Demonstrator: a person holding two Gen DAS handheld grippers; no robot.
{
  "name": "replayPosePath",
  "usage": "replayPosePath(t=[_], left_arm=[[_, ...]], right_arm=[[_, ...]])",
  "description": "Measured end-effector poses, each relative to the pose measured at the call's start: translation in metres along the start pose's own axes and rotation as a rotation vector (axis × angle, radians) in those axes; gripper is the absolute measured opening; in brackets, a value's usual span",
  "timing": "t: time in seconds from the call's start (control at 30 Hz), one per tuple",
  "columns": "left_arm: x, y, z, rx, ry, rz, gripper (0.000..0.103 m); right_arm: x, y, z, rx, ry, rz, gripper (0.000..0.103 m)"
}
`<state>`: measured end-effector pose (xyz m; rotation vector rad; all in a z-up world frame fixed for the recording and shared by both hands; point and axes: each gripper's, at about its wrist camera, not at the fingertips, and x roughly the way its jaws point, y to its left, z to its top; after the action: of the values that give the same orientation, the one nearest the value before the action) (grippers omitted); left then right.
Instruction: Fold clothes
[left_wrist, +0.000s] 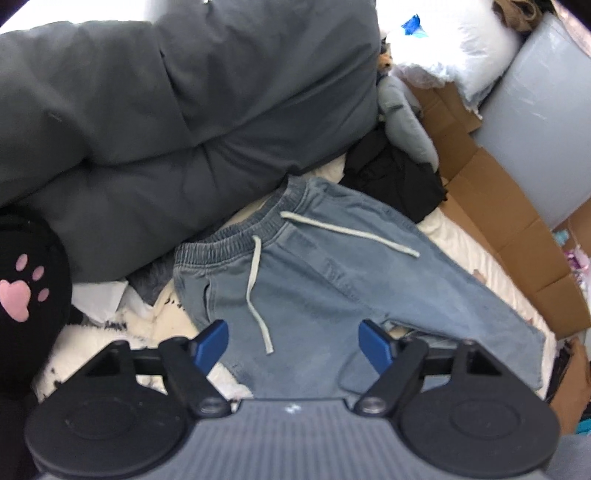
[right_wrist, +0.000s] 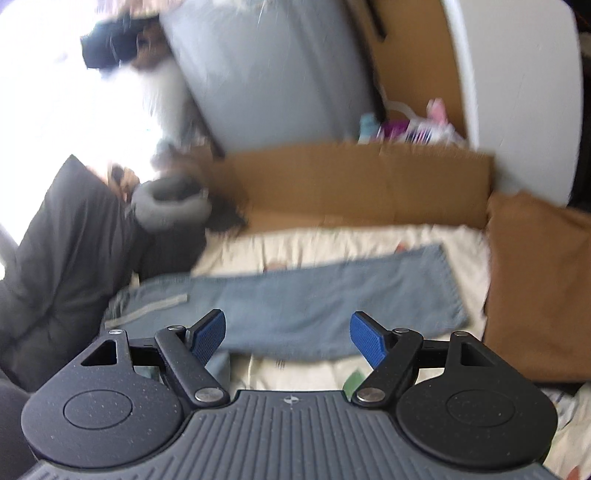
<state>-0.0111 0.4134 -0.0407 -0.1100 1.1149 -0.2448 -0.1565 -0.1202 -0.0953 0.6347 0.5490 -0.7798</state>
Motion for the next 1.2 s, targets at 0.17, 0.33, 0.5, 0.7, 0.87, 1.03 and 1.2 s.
replayPosePath(t=[0.17, 0.33, 0.5, 0.7, 0.87, 1.03, 1.2], left_arm=[[0.037, 0.007, -0.016, -0.002, 0.030, 0.010, 0.066], [0.072, 0.015, -0.028, -0.020, 0.079, 0.027, 0.057], [0.096, 0.023, -0.035, 0.003, 0.104, 0.041, 0.057], [0.112, 0.034, -0.038, 0.049, 0.143, 0.069, 0.048], [0.124, 0.045, -0.039, 0.039, 0.155, 0.104, 0.042], [0.146, 0.056, -0.035, 0.020, 0.174, 0.111, 0.042], [0.176, 0.062, -0.031, -0.019, 0.193, 0.107, 0.042]], right_arm=[[0.054, 0.007, -0.037, -0.014, 0.103, 0.012, 0.079], [0.100, 0.021, -0.065, -0.041, 0.185, 0.040, 0.079], [0.147, 0.034, -0.084, -0.078, 0.247, 0.087, 0.079], [0.204, 0.057, -0.095, -0.132, 0.308, 0.163, 0.079], [0.250, 0.077, -0.102, -0.166, 0.359, 0.223, 0.078], [0.294, 0.096, -0.106, -0.198, 0.398, 0.261, 0.078], [0.324, 0.099, -0.102, -0.158, 0.412, 0.239, 0.078]])
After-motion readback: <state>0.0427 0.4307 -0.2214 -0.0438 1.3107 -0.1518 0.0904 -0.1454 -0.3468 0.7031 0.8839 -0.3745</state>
